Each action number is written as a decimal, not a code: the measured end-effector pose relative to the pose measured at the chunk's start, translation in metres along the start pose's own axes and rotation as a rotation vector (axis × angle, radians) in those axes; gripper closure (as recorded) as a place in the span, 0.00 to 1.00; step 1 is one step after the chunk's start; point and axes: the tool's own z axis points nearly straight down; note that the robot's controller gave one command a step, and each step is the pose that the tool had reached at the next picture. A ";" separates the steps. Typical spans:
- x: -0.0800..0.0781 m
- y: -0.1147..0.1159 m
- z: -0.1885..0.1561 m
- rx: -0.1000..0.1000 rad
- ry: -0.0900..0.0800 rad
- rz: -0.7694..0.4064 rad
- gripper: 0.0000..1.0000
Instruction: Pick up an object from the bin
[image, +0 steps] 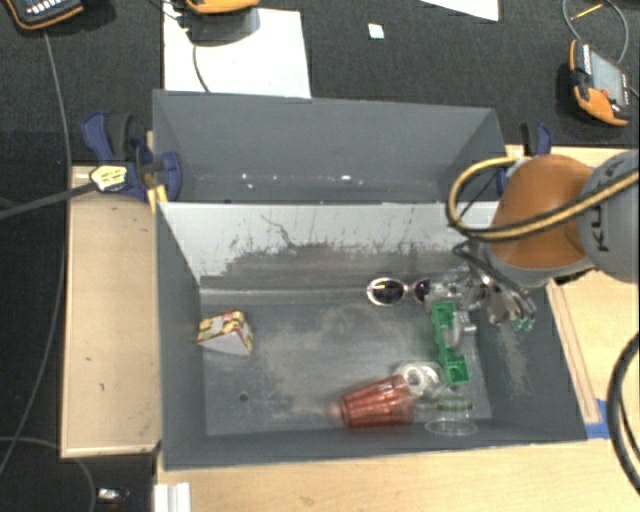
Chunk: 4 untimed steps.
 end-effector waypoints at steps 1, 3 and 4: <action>-0.003 0.000 -0.025 0.003 -0.009 0.001 1.00; -0.003 0.000 -0.042 0.002 -0.011 0.004 1.00; -0.003 0.000 -0.051 0.003 -0.014 0.004 1.00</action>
Offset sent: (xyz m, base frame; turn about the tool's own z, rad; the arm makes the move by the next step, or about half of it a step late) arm 0.0017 0.0000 0.0274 0.0006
